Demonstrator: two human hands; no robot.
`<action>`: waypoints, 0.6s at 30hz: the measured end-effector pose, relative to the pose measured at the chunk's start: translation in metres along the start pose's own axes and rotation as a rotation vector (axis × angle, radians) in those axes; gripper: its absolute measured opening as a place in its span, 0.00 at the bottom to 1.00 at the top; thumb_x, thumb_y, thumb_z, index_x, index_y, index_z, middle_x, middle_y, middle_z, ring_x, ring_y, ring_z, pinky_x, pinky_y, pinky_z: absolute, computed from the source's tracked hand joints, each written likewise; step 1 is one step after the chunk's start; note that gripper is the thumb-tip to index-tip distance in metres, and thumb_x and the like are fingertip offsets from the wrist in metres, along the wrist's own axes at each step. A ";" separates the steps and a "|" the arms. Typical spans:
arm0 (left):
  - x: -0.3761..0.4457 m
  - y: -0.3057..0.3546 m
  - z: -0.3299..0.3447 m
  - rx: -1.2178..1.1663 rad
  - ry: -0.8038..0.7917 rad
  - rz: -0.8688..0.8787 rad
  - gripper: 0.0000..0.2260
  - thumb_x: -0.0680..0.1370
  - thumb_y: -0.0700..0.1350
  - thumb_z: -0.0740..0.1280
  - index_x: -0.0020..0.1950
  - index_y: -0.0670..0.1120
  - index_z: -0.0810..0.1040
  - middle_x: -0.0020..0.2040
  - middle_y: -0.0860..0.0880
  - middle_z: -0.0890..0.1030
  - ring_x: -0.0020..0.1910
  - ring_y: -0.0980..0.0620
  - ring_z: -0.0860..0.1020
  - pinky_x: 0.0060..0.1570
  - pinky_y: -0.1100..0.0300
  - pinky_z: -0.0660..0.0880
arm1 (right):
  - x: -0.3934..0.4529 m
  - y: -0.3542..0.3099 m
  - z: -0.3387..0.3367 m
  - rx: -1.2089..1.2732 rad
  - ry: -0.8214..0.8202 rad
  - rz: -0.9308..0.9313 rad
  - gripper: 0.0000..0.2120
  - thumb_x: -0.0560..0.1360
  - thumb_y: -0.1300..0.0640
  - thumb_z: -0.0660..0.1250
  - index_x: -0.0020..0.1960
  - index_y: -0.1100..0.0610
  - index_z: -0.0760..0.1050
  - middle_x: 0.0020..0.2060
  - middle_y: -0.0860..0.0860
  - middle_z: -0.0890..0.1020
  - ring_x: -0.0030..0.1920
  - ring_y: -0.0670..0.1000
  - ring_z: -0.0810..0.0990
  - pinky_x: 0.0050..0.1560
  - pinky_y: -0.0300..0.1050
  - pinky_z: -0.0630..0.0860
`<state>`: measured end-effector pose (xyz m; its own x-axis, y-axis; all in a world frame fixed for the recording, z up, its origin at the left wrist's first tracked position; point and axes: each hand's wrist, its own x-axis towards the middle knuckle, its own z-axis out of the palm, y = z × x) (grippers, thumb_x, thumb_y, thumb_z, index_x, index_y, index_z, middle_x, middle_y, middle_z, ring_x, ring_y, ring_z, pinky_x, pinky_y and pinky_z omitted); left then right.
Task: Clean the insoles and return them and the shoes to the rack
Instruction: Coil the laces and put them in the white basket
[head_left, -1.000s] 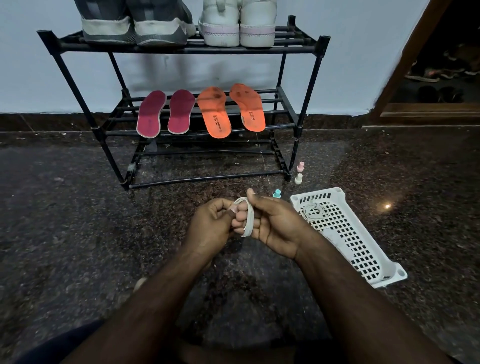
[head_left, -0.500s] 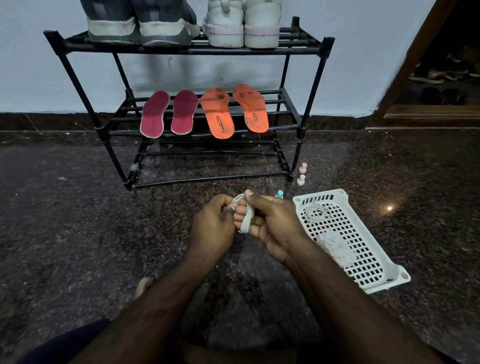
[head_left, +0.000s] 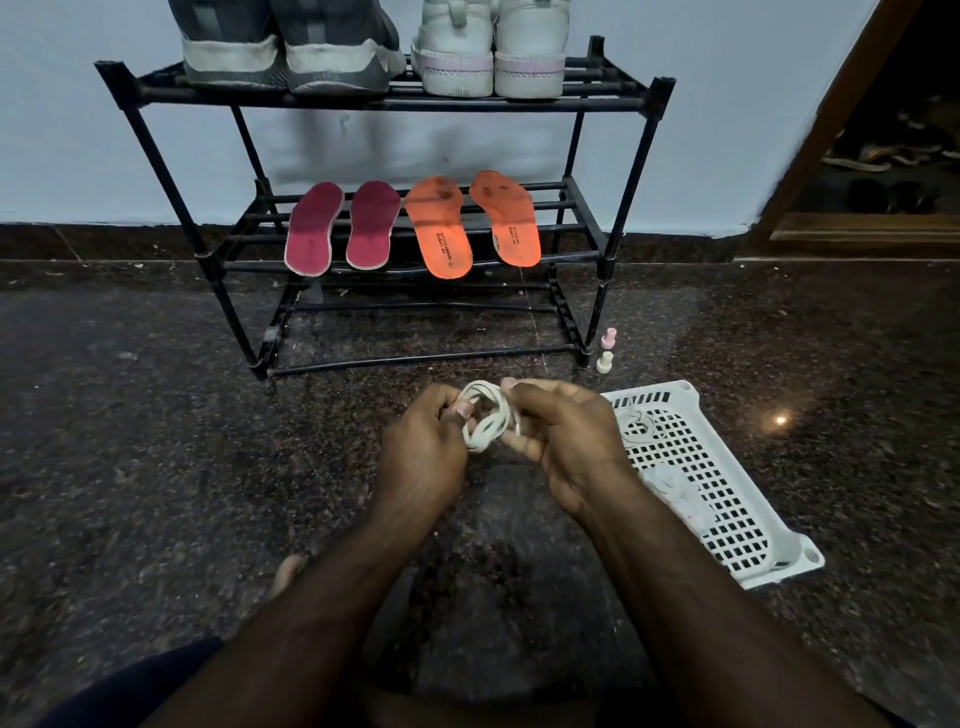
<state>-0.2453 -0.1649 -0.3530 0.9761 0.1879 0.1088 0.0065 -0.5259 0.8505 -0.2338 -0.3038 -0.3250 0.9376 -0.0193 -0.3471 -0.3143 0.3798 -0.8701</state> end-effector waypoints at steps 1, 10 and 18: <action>0.001 -0.001 -0.002 0.006 0.007 -0.006 0.06 0.82 0.45 0.64 0.46 0.50 0.78 0.36 0.54 0.81 0.35 0.59 0.77 0.29 0.69 0.67 | 0.001 -0.003 -0.003 -0.017 -0.009 -0.015 0.14 0.72 0.62 0.74 0.55 0.65 0.77 0.45 0.59 0.85 0.43 0.54 0.84 0.44 0.49 0.83; 0.001 -0.004 -0.001 0.105 -0.034 0.076 0.05 0.82 0.43 0.65 0.48 0.49 0.79 0.36 0.56 0.79 0.34 0.62 0.74 0.31 0.70 0.67 | 0.006 0.013 -0.006 -0.424 -0.120 -0.225 0.15 0.72 0.63 0.74 0.58 0.61 0.78 0.43 0.56 0.86 0.44 0.54 0.85 0.47 0.48 0.81; 0.002 -0.006 0.001 0.096 -0.078 0.017 0.05 0.82 0.46 0.64 0.54 0.51 0.80 0.43 0.57 0.82 0.37 0.64 0.75 0.31 0.72 0.66 | 0.010 0.012 -0.009 -0.522 -0.047 -0.290 0.10 0.70 0.65 0.76 0.49 0.57 0.80 0.39 0.55 0.85 0.38 0.51 0.84 0.41 0.45 0.80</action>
<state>-0.2437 -0.1621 -0.3587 0.9902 0.1149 0.0792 0.0068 -0.6065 0.7950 -0.2293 -0.3073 -0.3420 0.9979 -0.0089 -0.0647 -0.0653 -0.1396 -0.9880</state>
